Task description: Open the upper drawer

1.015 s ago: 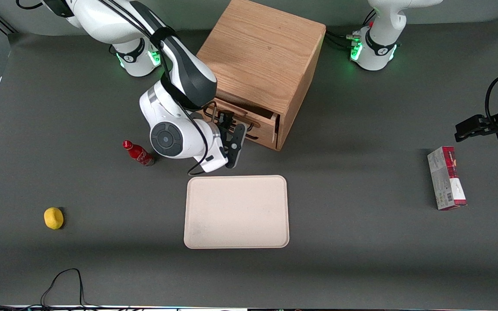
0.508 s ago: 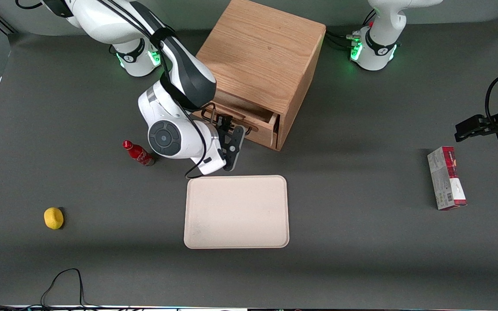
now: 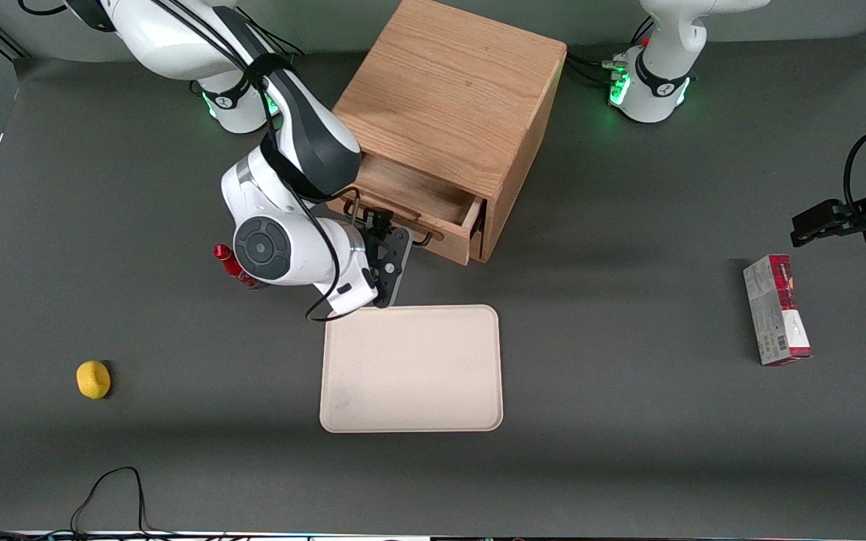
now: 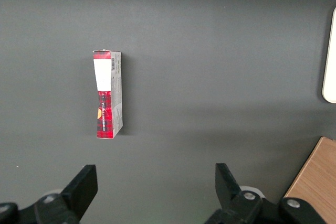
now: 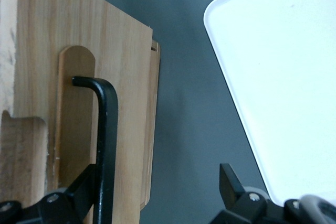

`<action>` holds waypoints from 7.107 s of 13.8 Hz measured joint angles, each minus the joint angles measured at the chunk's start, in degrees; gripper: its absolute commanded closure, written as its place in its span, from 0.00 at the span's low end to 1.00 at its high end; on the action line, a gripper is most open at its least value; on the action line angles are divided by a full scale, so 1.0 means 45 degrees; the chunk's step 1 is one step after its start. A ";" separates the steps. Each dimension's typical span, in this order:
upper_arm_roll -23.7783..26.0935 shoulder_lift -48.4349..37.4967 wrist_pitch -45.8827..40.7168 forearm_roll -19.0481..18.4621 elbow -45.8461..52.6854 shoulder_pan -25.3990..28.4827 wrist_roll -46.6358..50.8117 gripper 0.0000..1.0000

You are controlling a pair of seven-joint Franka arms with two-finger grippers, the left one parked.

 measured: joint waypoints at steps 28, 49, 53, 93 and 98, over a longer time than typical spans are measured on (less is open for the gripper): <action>-0.0028 0.1034 0.0879 -0.0016 0.1274 -0.1139 -0.0117 0.00; -0.0027 0.1736 0.1104 -0.0016 0.2145 -0.1644 -0.0522 0.00; -0.0028 0.1752 0.1080 -0.0016 0.2309 -0.1732 -0.0528 0.00; -0.0045 0.2327 0.0775 -0.0017 0.3870 -0.2984 -0.0537 0.00; -0.0070 0.2325 0.0386 -0.0017 0.4316 -0.3304 -0.0537 0.00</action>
